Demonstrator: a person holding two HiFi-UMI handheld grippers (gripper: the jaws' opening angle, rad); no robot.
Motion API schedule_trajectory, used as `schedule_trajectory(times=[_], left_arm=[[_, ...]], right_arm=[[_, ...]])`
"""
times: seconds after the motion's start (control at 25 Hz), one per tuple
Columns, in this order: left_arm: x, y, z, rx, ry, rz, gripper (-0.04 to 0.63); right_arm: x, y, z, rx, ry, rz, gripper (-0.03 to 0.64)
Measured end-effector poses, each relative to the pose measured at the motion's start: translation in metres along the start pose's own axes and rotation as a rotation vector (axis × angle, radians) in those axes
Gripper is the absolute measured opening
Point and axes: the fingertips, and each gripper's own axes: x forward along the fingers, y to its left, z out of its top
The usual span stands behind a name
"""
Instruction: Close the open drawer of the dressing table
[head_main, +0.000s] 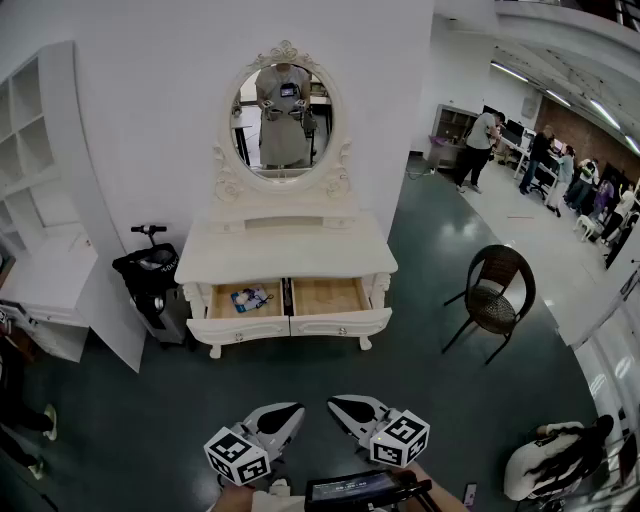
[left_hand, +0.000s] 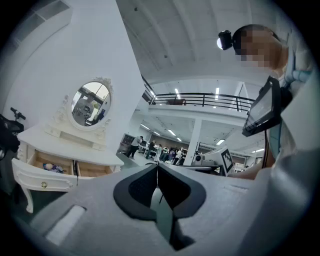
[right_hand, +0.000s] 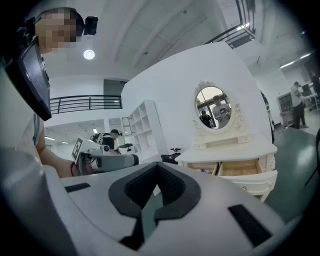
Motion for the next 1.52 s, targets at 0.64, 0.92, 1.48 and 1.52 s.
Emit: schedule_trajectory(times=[0.64, 0.92, 1.48, 1.52], left_arm=[[0.015, 0.007, 0.001, -0.028, -0.016, -0.017, 0.008], [0.019, 0.003, -0.001, -0.018, 0.003, -0.037, 0.008], [0.029, 0.004, 0.003, -0.016, 0.002, -0.022, 0.008], [0.031, 0.003, 0.002, -0.016, 0.001, -0.02, 0.008]], right_arm=[[-0.004, -0.015, 0.006, 0.054, -0.066, 0.019, 0.015], [-0.002, -0.014, 0.004, -0.008, -0.038, 0.006, 0.015], [-0.008, -0.031, 0.01, 0.002, -0.038, -0.009, 0.015], [-0.01, -0.033, 0.009, 0.001, -0.035, -0.008, 0.015]])
